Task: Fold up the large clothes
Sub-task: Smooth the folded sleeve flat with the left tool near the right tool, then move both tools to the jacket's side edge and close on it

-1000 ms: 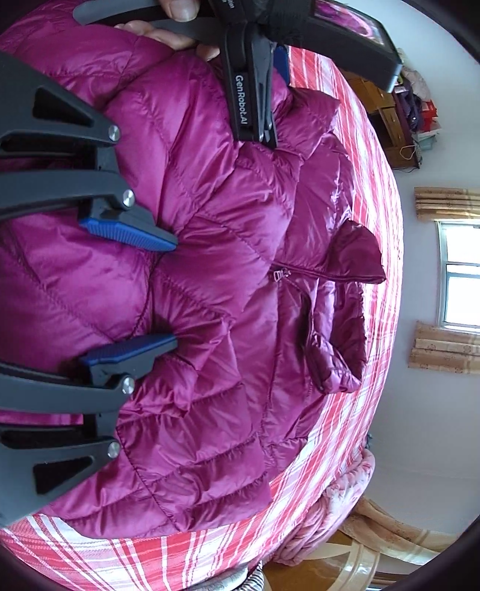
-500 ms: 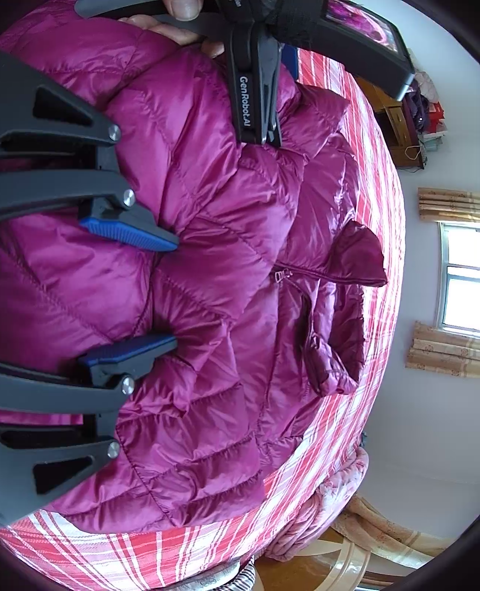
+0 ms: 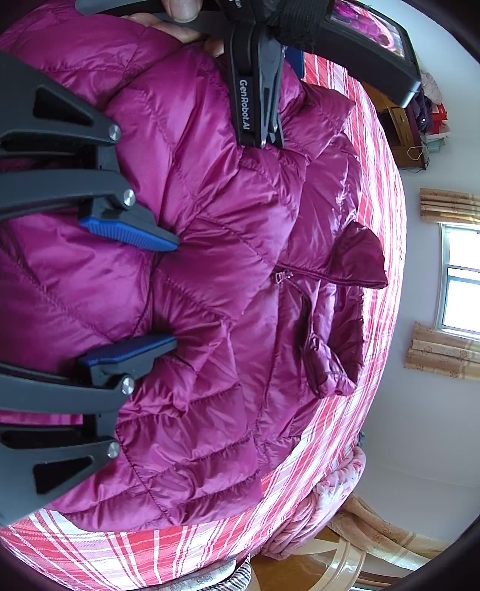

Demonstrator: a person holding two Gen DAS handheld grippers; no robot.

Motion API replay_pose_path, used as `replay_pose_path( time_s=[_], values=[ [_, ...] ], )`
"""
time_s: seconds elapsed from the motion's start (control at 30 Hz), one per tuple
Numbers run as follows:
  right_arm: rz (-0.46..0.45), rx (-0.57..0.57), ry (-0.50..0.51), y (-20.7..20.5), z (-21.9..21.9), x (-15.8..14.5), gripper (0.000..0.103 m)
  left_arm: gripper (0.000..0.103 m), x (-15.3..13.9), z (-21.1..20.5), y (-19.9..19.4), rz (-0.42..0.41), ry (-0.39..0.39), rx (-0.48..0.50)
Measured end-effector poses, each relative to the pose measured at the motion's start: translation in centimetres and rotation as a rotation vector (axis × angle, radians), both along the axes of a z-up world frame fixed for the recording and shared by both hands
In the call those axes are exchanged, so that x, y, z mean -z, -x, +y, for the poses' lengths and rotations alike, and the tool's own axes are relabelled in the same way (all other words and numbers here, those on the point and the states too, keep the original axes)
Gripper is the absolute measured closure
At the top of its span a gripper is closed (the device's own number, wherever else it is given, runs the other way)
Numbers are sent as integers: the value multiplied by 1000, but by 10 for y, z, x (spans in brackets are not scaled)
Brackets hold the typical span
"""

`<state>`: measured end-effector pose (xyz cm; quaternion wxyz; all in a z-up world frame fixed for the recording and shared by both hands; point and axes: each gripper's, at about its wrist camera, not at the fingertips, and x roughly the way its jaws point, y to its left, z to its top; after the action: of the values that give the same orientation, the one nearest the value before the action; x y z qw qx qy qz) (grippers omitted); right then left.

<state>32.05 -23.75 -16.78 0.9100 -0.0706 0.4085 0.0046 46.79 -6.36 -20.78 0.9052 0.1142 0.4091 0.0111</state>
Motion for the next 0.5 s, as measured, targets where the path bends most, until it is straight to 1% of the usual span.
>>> replay_pose_path(
  time_s=[0.2,0.27,0.33,0.4,0.43,0.47,0.5],
  values=[
    [3,-1,-3,-1,1,0,52,2,-1,-2,-1,2,1,-3],
    [13,-12,-10,-2,-1,-2,52,2,-3,1,-2,9,24,-1],
    [32,-50,-30,-2,-5,-8,51,2,-6,10,-2,34,63,3],
    [53,-85,-76,-3,-12,-17,45,2,-14,17,2,37,73,0],
    [53,-94,-93,-3,-16,-22,43,2,-19,19,4,29,77,1],
    [40,-94,-103,-3,-20,-29,39,2,-28,21,6,10,87,7],
    [8,-88,-107,-3,-26,-41,36,2,-38,23,8,-17,100,16]
  ],
)
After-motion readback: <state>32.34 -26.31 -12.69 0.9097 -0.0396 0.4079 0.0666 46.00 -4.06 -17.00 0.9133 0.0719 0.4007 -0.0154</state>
